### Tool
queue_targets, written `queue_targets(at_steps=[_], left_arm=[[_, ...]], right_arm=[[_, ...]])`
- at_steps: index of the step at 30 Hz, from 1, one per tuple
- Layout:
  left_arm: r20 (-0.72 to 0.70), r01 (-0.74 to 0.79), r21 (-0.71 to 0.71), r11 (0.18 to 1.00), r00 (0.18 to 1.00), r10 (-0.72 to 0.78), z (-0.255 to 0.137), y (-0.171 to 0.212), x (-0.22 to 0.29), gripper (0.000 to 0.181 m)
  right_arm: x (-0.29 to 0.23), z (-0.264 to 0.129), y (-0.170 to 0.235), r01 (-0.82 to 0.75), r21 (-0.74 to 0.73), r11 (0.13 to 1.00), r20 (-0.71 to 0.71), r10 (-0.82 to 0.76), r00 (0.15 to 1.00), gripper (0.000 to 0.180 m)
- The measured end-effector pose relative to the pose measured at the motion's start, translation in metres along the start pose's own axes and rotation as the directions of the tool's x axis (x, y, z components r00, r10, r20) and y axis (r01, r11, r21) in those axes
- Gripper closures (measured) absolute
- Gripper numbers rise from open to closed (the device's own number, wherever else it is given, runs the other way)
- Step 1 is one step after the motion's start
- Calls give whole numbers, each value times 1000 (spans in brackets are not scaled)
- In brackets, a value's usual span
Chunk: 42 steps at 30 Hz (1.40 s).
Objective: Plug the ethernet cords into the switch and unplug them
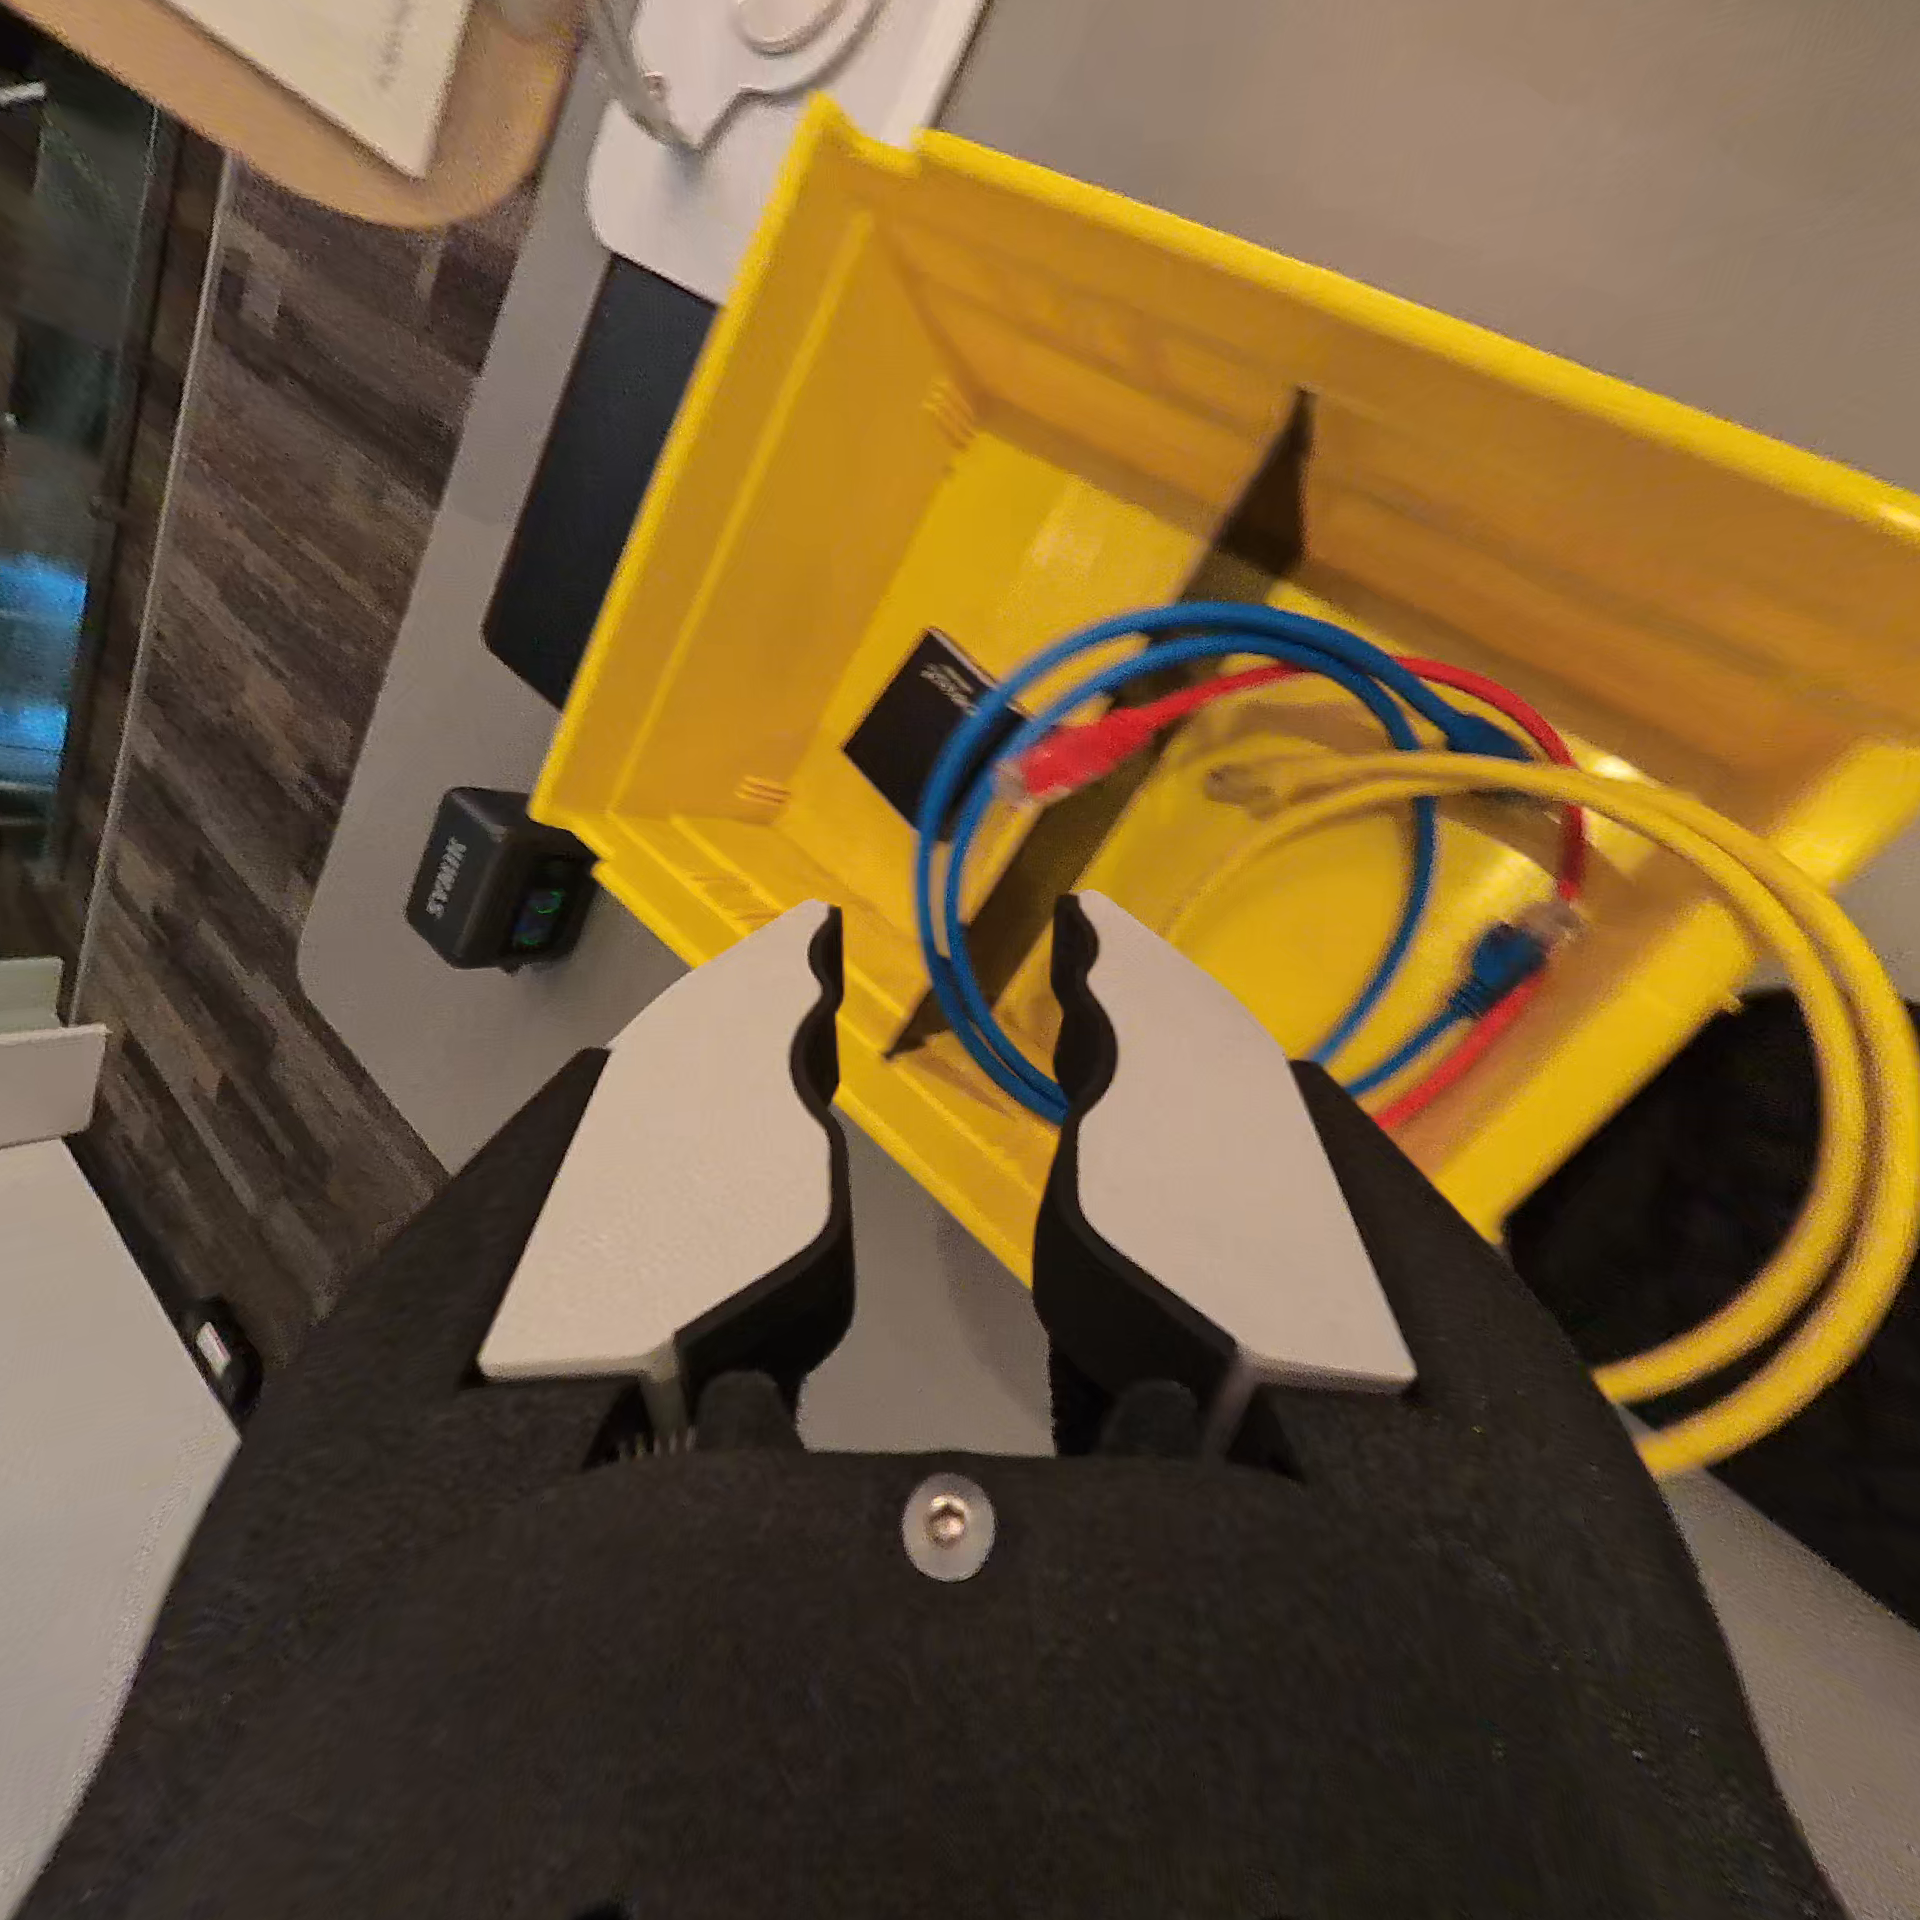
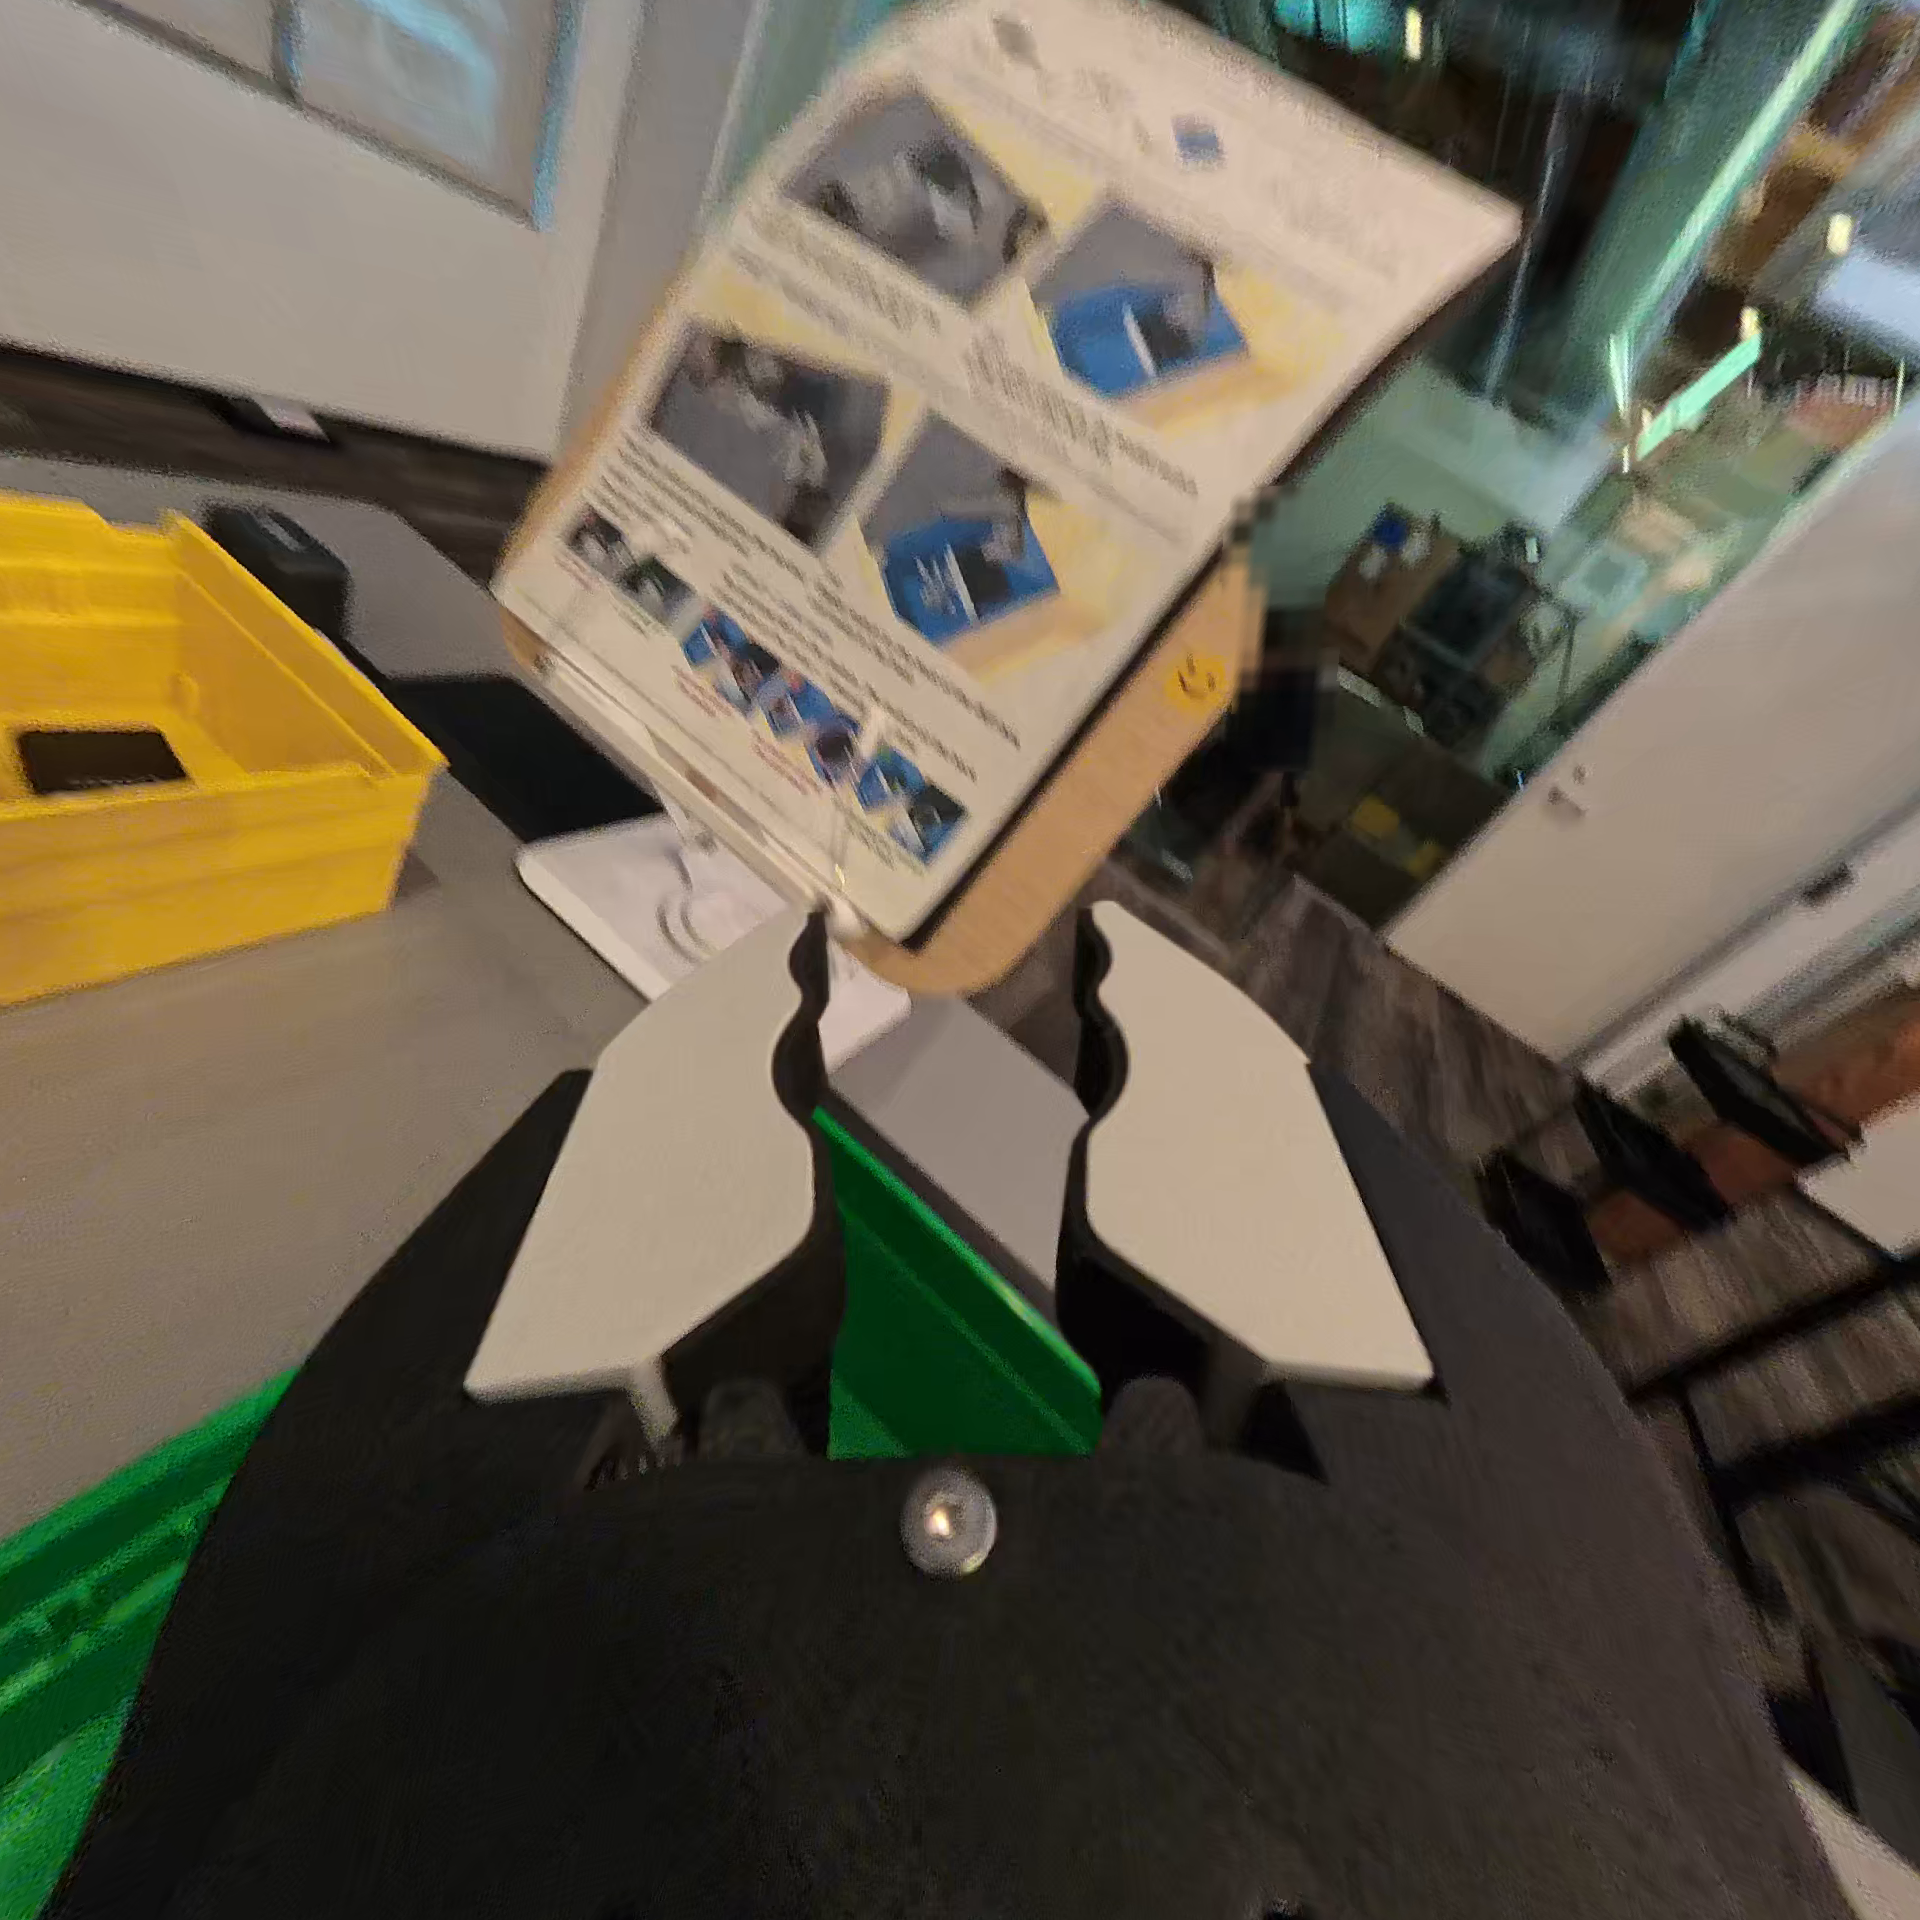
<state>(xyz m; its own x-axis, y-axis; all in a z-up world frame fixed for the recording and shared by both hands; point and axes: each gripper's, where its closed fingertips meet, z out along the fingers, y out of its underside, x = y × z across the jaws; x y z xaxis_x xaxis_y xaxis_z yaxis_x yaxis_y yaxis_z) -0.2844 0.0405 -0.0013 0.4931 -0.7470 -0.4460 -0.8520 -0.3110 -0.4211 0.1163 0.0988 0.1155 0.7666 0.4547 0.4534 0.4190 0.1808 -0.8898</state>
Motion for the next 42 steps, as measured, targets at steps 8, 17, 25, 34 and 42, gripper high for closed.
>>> queue_targets(at_steps=[8, 17, 25, 34, 42], left_arm=[[-41, -15, -109, 994, 999, 11, 62, -22, -58, 147], [-263, -406, -220, 887, 900, 347, 115, -20, -21, 134], [-391, -490, -260, 832, 841, 373, 136, -13, -13, 126], [-488, -589, -316, 744, 773, 405, 149, 14, -12, 117], [-521, -624, -286, 727, 738, 429, 162, 24, -7, 111]], right_arm=[[39, -62, 150, -309, -611, 729, -99, 316, 943, 137], [30, -68, 219, -606, -714, 350, -303, 626, 719, 158], [11, -58, 241, -574, -787, 224, -345, 611, 712, 147], [1, -65, 257, -533, -833, 145, -343, 621, 705, 148], [1, -63, 257, -521, -840, 151, -331, 619, 713, 147]])
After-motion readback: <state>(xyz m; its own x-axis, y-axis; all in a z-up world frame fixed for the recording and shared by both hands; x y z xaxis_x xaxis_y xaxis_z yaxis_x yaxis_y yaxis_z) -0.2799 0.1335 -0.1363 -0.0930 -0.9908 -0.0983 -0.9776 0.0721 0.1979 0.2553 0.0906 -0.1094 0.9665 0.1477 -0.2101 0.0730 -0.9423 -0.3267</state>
